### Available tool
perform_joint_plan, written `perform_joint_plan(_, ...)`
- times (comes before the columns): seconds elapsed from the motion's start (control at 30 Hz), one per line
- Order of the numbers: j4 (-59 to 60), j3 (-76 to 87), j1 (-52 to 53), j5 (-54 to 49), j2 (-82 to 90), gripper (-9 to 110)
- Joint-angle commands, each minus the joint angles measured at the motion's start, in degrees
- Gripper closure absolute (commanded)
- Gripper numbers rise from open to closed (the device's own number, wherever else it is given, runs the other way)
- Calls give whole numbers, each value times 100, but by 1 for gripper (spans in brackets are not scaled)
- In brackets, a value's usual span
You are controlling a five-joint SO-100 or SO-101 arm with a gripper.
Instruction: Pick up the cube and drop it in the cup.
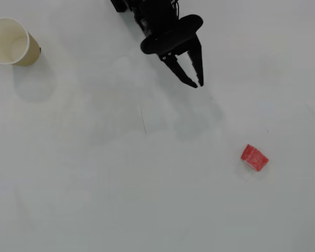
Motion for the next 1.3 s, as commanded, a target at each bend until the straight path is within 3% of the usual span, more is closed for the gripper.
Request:
perform_joint_plan(0.0,-53,193,-185,-9,193,101)
perform_joint_plan(0.47,-272,193,-343,-35,123,100)
perform_joint_plan(0.6,-483,123,-387,0,-88,82)
perform_joint_plan(0.73,-633,18,-475,9,-255,79)
perform_joint_plan(0.83,-686,-88,-492,9,-422,64)
perform_joint_plan(1.27,-958,-1301,-580,-26,-2004,63)
